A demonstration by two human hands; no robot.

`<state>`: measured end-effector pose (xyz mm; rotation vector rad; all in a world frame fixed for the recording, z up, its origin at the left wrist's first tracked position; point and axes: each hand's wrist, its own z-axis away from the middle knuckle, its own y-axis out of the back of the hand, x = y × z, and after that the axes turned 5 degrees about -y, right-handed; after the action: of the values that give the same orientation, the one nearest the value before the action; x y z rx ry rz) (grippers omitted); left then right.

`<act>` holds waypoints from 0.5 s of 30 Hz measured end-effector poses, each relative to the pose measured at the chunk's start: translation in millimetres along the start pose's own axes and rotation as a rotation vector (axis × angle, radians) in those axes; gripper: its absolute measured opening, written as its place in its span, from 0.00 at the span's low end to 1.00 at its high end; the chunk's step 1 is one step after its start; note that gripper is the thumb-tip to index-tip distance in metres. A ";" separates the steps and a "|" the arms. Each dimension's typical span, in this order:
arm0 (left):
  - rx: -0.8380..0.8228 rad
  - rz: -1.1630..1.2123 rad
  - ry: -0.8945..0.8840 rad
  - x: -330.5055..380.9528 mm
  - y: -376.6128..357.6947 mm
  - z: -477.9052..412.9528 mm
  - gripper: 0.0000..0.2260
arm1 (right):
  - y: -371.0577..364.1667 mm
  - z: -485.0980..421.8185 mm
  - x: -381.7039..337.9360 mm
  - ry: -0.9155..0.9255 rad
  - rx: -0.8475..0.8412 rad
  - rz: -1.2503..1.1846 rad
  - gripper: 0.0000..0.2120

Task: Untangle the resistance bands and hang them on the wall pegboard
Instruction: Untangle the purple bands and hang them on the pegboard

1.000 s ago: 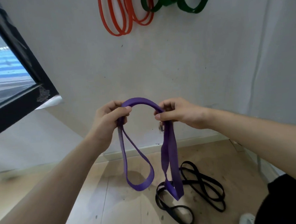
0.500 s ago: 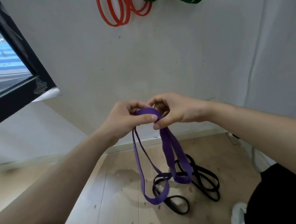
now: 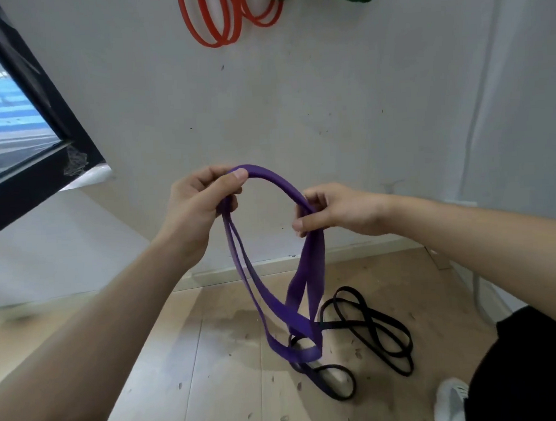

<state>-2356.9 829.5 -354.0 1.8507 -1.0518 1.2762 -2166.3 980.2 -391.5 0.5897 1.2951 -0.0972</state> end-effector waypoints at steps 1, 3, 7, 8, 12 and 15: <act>-0.012 -0.005 0.013 -0.9 4.7 -0.3 0.17 | 3.3 1.2 -2.0 0.015 0.021 -0.016 0.11; -0.053 -0.028 0.038 -3.4 12.5 0.1 0.18 | 10.1 3.5 -5.7 0.028 0.049 -0.049 0.14; -0.152 -0.054 0.106 -6.1 19.2 2.1 0.19 | 23.8 9.1 -11.7 0.064 0.054 -0.116 0.15; -0.182 -0.071 0.121 -6.3 18.6 3.3 0.21 | 25.8 10.6 -13.5 0.079 0.047 -0.137 0.14; -0.305 -0.141 0.137 -7.5 4.5 11.7 0.23 | 22.8 11.9 -18.4 0.129 0.042 -0.176 0.13; -0.349 -0.161 0.091 -6.0 -13.5 18.6 0.20 | 14.7 14.4 -24.5 0.157 0.020 -0.108 0.17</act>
<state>-2338.3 821.6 -366.6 1.5633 -0.9837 1.0015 -2155.0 979.8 -361.5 0.5525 1.4805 -0.1553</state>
